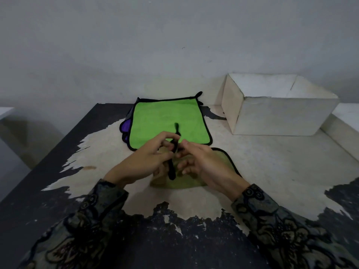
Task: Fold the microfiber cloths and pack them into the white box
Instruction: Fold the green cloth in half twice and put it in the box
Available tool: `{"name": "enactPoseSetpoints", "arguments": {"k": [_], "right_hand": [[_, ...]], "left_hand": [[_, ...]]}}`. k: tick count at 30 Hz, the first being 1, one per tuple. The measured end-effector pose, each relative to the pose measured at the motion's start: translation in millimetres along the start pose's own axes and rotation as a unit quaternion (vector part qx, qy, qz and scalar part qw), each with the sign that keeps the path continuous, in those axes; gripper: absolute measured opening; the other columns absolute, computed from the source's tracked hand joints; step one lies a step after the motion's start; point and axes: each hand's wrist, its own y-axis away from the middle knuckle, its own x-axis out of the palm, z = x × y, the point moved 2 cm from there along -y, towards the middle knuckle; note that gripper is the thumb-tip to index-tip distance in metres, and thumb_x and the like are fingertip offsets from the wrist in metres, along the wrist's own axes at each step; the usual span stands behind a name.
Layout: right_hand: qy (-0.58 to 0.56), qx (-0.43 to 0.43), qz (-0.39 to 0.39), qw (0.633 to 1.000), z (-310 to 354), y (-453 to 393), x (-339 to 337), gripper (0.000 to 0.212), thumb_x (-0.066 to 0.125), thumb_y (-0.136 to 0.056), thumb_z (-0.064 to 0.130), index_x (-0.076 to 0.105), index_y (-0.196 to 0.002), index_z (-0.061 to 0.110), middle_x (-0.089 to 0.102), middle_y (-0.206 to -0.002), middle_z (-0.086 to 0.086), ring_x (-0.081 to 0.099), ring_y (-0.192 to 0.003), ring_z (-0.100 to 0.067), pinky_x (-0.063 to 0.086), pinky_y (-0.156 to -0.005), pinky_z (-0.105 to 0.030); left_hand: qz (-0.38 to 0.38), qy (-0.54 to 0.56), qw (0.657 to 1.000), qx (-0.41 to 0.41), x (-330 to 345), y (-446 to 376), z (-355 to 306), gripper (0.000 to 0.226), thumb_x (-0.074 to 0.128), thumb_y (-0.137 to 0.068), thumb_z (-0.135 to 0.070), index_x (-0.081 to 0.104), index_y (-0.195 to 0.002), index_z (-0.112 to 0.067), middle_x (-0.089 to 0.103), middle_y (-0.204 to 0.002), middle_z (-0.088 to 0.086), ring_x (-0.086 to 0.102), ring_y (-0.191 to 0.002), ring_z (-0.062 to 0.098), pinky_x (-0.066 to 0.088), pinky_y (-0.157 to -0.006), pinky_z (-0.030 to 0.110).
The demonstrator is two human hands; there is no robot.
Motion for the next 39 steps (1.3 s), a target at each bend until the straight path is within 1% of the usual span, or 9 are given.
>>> {"name": "enactPoseSetpoints", "arguments": {"k": [5, 9, 14, 17, 19, 23, 29, 34, 39], "right_hand": [[-0.017, -0.009, -0.064, 0.998, 2.5, -1.1, -11.8, 0.032, 0.061, -0.096, 0.029, 0.067, -0.107, 0.000, 0.066, -0.089, -0.019, 0.063, -0.069, -0.022, 0.051, -0.061, -0.031], [0.035, -0.015, -0.145, 0.989, 1.1, -2.7, -30.7, 0.023, 0.068, -0.086, 0.034, 0.076, -0.092, 0.013, 0.075, -0.098, -0.016, 0.067, -0.090, -0.025, 0.051, -0.085, -0.046], [0.037, -0.020, -0.194, 0.980, 1.5, -3.8, -49.0, 0.016, 0.059, -0.089, 0.018, 0.070, -0.077, 0.017, 0.071, -0.079, -0.010, 0.066, -0.076, -0.024, 0.050, -0.073, -0.038], [0.063, -0.018, -0.216, 0.974, 0.3, -3.2, -61.4, 0.014, 0.056, -0.092, 0.016, 0.066, -0.084, 0.012, 0.067, -0.081, -0.012, 0.063, -0.077, -0.024, 0.048, -0.072, -0.037], [0.084, -0.014, -0.224, 0.971, 0.4, -1.6, -69.0, 0.016, 0.053, -0.095, 0.013, 0.065, -0.085, 0.012, 0.068, -0.081, -0.010, 0.064, -0.076, -0.023, 0.049, -0.070, -0.035], [0.177, -0.022, -0.223, 0.958, -3.2, 2.2, -88.1, 0.021, 0.048, -0.097, 0.010, 0.068, -0.096, 0.015, 0.073, -0.091, -0.016, 0.067, -0.080, -0.022, 0.053, -0.073, -0.036], [0.313, -0.015, -0.213, 0.925, 0.6, 5.8, -115.8, 0.019, 0.056, -0.097, 0.020, 0.067, -0.112, 0.017, 0.071, -0.090, -0.008, 0.067, -0.085, -0.021, 0.053, -0.079, -0.037], [0.436, -0.021, -0.218, 0.873, -0.8, 10.4, -119.7, 0.027, 0.064, -0.094, 0.029, 0.065, -0.119, 0.019, 0.068, -0.091, 0.002, 0.062, -0.084, -0.012, 0.047, -0.069, -0.019], [0.602, 0.003, -0.232, 0.764, -3.5, 15.7, -112.6, 0.036, 0.058, -0.093, 0.047, 0.062, -0.117, 0.021, 0.055, -0.110, -0.001, 0.061, -0.098, -0.025, 0.052, -0.086, -0.044]], "left_hand": [[0.008, 0.024, 1.000, -0.003, 18.8, -11.0, -12.5, 0.037, 0.043, -0.103, -0.012, 0.042, -0.137, -0.026, 0.060, -0.120, 0.001, 0.071, -0.074, 0.022, 0.043, -0.044, 0.029], [0.036, 0.079, 0.996, -0.001, 26.4, -16.4, -14.1, 0.035, 0.042, -0.104, -0.010, 0.043, -0.135, -0.025, 0.068, -0.123, -0.007, 0.074, -0.079, 0.027, 0.041, -0.043, 0.027], [0.025, 0.065, 0.996, 0.046, 38.0, -24.5, -11.0, 0.034, 0.046, -0.100, -0.001, 0.051, -0.129, -0.018, 0.071, -0.117, 0.001, 0.070, -0.088, 0.017, 0.042, -0.053, 0.022], [-0.033, -0.067, 0.988, 0.133, 41.6, -26.1, -2.2, 0.030, 0.051, -0.098, -0.004, 0.058, -0.124, -0.017, 0.067, -0.116, -0.002, 0.061, -0.106, 0.004, 0.044, -0.082, 0.012], [-0.056, -0.200, 0.962, 0.178, 43.1, -28.0, 9.4, 0.029, 0.053, -0.097, -0.010, 0.060, -0.124, -0.018, 0.062, -0.121, -0.005, 0.054, -0.114, 0.008, 0.042, -0.097, 0.022], [-0.026, -0.322, 0.933, 0.158, 51.1, -28.8, 30.2, 0.036, 0.046, -0.098, -0.037, 0.055, -0.131, -0.028, 0.052, -0.139, -0.010, 0.041, -0.129, 0.010, 0.033, -0.108, 0.045], [0.015, -0.370, 0.921, 0.119, 56.4, -28.2, 43.0, 0.061, 0.025, -0.094, -0.059, 0.040, -0.147, -0.032, 0.030, -0.159, -0.010, 0.021, -0.146, 0.008, 0.014, -0.120, 0.043], [0.044, -0.402, 0.909, 0.103, 56.7, -27.9, 52.4, 0.067, 0.012, -0.093, -0.063, 0.025, -0.153, -0.036, 0.015, -0.164, -0.014, 0.007, -0.150, 0.005, 0.006, -0.123, 0.044], [0.064, -0.425, 0.898, 0.094, 58.3, -24.4, 55.5, 0.069, 0.003, -0.091, -0.063, 0.010, -0.156, -0.039, 0.001, -0.165, -0.015, -0.006, -0.151, 0.003, -0.003, -0.123, 0.043]]}}
